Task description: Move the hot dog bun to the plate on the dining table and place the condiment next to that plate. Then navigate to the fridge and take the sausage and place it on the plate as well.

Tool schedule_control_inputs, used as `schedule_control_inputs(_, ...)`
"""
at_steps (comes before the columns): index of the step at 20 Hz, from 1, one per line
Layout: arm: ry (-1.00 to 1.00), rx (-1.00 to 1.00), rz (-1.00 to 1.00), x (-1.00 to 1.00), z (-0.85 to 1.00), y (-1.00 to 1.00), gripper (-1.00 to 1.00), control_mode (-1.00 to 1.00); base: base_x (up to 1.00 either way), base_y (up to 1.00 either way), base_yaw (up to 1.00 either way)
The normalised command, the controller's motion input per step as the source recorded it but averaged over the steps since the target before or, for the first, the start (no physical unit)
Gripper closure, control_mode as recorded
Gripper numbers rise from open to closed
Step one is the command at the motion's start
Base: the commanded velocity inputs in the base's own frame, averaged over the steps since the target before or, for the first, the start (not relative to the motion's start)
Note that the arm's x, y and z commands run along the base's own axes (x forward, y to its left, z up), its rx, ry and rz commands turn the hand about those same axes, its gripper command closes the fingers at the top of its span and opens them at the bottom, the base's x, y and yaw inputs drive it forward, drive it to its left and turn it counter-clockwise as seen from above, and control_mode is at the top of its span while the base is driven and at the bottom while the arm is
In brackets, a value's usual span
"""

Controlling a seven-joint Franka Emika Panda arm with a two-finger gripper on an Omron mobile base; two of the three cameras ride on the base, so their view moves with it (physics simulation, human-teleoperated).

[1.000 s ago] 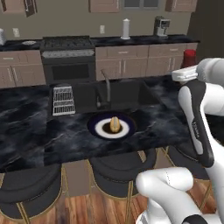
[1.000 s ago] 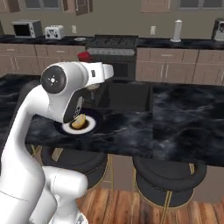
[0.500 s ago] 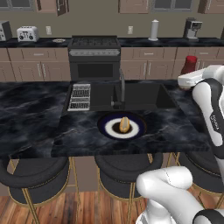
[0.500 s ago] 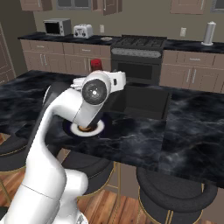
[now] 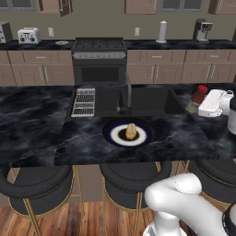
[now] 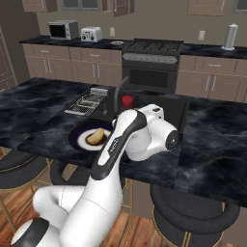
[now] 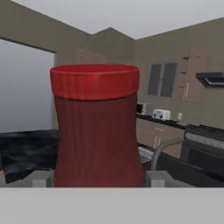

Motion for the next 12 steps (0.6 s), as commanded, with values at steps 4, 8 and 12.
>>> schedule_control_inputs(4, 0.09, -0.02, 0.37, 0.34, -0.89, -0.33, 1.00, -1.00, 0.00, 0.00, 0.00)
schedule_control_inputs(8, 0.03, -0.07, 0.31, 0.33, -0.64, -0.22, 1.00, -1.00, 0.00, 0.00, 0.00)
schedule_control_inputs(12, 0.00, -0.12, 0.08, 0.22, -0.55, -0.01, 1.00, -1.00, 0.00, 0.00, 0.00)
